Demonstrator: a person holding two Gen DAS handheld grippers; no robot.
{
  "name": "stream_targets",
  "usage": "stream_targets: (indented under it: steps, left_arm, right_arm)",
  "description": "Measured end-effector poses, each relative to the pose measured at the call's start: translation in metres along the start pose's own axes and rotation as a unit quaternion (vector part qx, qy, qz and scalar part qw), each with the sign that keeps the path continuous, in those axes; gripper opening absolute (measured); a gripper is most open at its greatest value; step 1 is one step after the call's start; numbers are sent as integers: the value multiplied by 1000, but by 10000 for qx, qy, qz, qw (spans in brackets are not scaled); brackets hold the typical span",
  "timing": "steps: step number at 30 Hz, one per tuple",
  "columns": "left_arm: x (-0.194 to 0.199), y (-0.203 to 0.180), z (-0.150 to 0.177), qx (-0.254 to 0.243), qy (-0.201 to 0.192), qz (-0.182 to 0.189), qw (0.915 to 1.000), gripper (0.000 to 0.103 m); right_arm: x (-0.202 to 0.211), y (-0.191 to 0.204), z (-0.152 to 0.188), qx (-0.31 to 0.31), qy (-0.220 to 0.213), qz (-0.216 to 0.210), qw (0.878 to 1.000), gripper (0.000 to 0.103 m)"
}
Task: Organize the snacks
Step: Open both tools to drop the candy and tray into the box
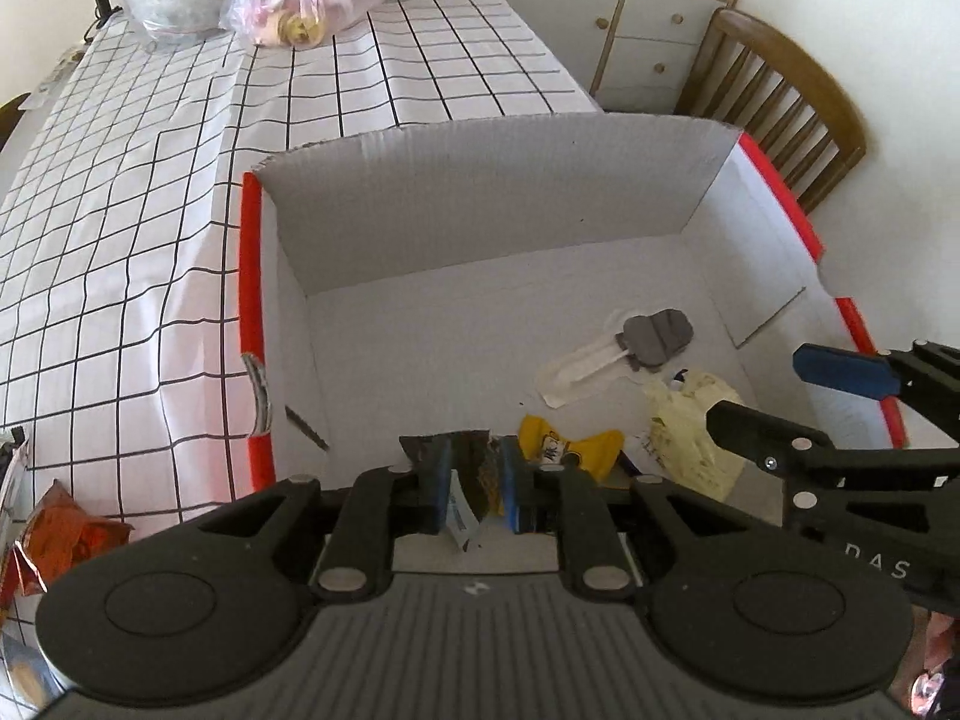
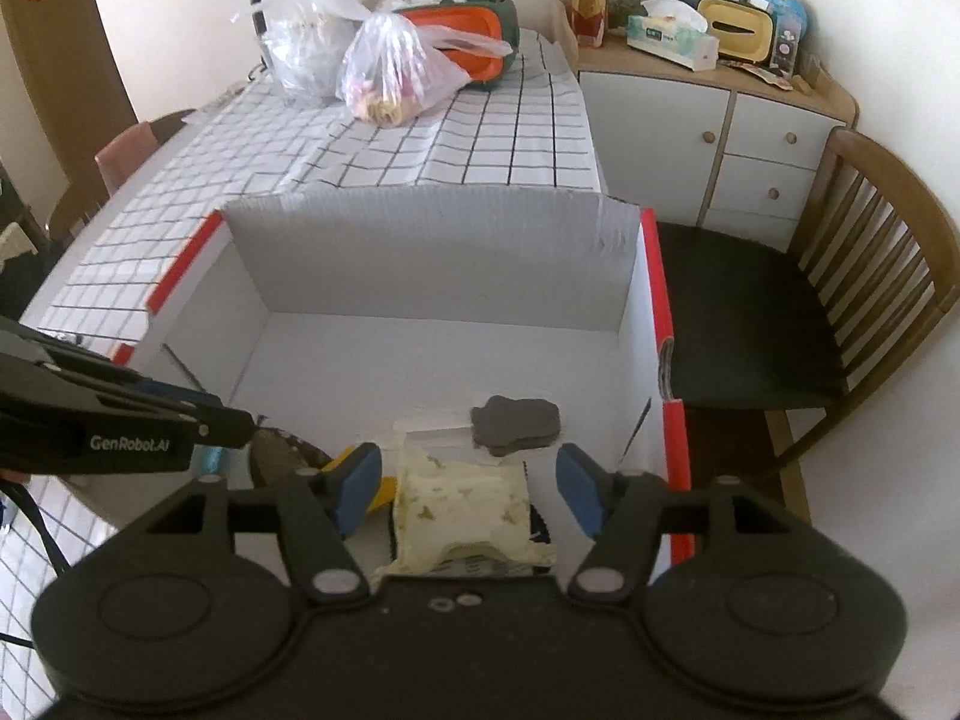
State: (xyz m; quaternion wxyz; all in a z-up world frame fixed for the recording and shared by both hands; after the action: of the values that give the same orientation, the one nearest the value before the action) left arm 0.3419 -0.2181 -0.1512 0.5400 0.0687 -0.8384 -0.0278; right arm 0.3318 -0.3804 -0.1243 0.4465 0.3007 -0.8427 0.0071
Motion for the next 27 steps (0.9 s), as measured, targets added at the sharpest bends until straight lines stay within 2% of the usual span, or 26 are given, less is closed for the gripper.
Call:
stream_targets:
  steps: [4, 9, 12, 13, 16, 20, 22, 27]
  left_arm:
    - [14, 3, 4, 83, -147, 94, 9998, 29]
    - [35, 7, 10, 138, -359, 203, 9991, 31]
    - [50, 10, 15, 134, -543, 245, 9981, 31]
    - [55, 12, 17, 132, -603, 252, 9978, 35]
    - [68, 18, 22, 200, -806, 233, 9963, 55]
    - [84, 30, 29, 288, -1006, 255, 9942, 56]
    - [91, 37, 33, 327, -1104, 238, 9931, 57]
    - [107, 56, 43, 414, -1355, 259, 9896, 65]
  right_arm:
    - [12, 8, 0, 24, -153, -112, 9998, 66]
    - [29, 22, -3, 112, -363, -289, 9989, 70]
    - [40, 31, -5, 148, -510, -381, 9979, 77]
    - [42, 33, -5, 157, -545, -407, 9976, 78]
    - [49, 42, -5, 203, -623, -481, 9967, 80]
    - [57, 54, -1, 229, -724, -569, 9955, 84]
    - [62, 61, -1, 244, -789, -622, 9946, 91]
    - [71, 83, -1, 318, -942, -746, 9922, 93]
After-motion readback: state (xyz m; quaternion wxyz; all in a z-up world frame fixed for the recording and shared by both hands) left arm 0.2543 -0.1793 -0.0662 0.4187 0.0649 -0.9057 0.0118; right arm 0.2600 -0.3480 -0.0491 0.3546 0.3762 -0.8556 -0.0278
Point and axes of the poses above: each gripper's, at about its wrist camera, not at the fingertips, and x roughly against the way its jaws point, y to its left, z to its underside, the point moved 5 cm from there along -x, roughly the way its jaws point, and after that the axes turned 13 degrees about -z, right-handed, at the moved point
